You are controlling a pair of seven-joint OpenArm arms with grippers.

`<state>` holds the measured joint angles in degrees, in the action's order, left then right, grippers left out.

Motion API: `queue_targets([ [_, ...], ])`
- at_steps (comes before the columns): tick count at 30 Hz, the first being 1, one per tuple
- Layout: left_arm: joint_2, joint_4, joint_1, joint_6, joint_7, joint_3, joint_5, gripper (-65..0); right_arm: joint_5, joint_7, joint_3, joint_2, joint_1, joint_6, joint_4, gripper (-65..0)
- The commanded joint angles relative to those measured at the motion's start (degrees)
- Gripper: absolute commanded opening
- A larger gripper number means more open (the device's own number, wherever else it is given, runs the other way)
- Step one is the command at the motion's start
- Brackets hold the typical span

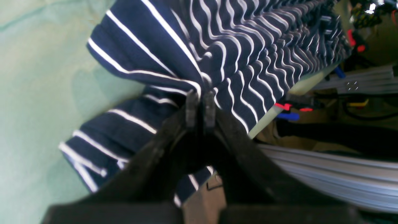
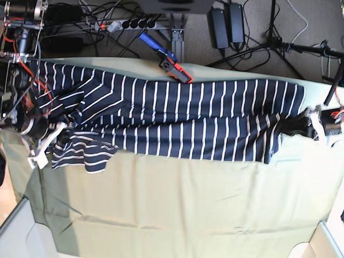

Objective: Fold the T-shirt properly
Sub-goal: 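Drag the folded shirt with both grippers toward the collar side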

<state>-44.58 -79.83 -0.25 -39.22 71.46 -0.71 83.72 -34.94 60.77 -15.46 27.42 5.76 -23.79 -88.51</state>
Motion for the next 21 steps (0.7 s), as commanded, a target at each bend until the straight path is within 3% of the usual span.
queue_targets([
  [1, -2.0, -0.7, -0.3, -0.8, -0.5, -0.5, 1.3, -65.0, -0.4, -0.7, -1.7, 1.1, -0.6, -1.1, -2.3, -65.0],
  [9, -3.4, -0.7, 2.0, -0.8, 0.8, -0.5, 1.3, -65.0, -2.2, 0.0, -9.3, 1.1, -10.2, -1.1, -10.8, -65.0],
  [16, -3.3, -0.7, 2.3, -0.8, -0.4, -0.5, 1.3, -65.0, -0.5, 0.9, -10.0, 1.0, -14.2, -1.1, -11.2, -65.0],
  [17, -3.2, -0.7, 2.3, -0.8, -0.7, -0.5, 1.3, -65.0, 0.0, 0.9, -10.0, 1.0, -14.2, -1.0, -11.2, -61.3],
  [20, -3.0, -0.7, 2.4, -0.8, -0.7, -0.5, 1.3, -65.0, 0.2, 0.0, -10.0, 1.0, -14.2, -1.0, -11.2, -31.3],
  [21, -3.0, -0.7, 2.5, -0.8, -0.9, -0.5, 1.3, -61.7, 0.2, -0.2, -10.0, 1.0, -14.1, -1.0, -11.2, -24.9],
])
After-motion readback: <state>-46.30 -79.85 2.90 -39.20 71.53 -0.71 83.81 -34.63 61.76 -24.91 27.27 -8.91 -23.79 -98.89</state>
